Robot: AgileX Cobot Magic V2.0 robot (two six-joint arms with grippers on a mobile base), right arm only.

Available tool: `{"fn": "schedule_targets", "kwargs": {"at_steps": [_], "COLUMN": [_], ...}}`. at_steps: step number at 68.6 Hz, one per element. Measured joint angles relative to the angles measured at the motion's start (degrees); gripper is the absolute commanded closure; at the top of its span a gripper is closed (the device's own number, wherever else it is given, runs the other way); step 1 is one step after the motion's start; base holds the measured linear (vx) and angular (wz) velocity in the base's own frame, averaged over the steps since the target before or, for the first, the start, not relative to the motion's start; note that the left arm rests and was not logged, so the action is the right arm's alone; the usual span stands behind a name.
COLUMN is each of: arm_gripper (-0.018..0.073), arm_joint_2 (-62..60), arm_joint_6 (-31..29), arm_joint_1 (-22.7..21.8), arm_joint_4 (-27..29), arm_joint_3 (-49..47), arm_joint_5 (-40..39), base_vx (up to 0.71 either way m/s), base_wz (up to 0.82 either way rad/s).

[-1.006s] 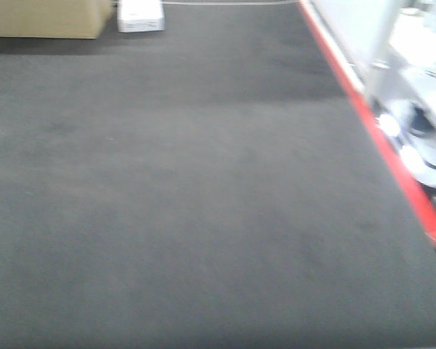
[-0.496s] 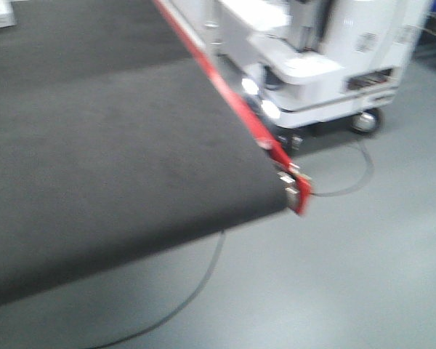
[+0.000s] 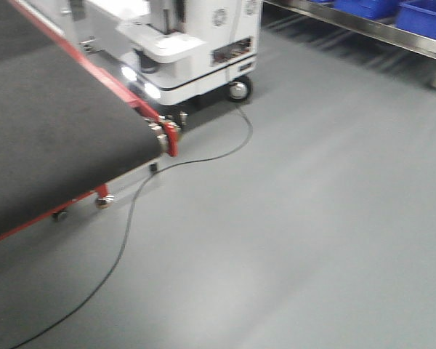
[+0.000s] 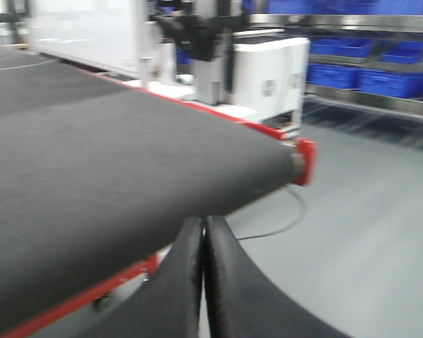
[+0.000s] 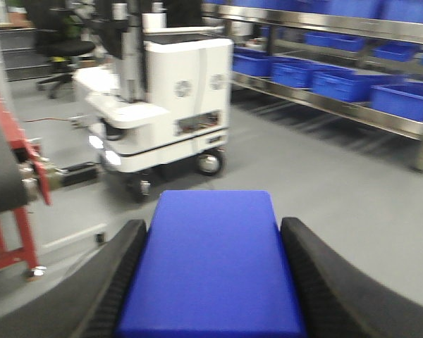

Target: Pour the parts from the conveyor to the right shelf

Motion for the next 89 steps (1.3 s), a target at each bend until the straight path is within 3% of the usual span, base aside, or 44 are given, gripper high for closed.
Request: {"fn": "schedule_targets", "kwargs": {"at_steps": [89], "arm_gripper": [0.0565], "arm_joint_2": [0.0], "arm_joint_6": [0.0], "arm_joint_1": [0.0], "arm_joint_4": [0.0], "arm_joint_3": [0.0], "arm_joint_5": [0.0], "base_vx": [-0.23], "base_wz": [-0.73]}}
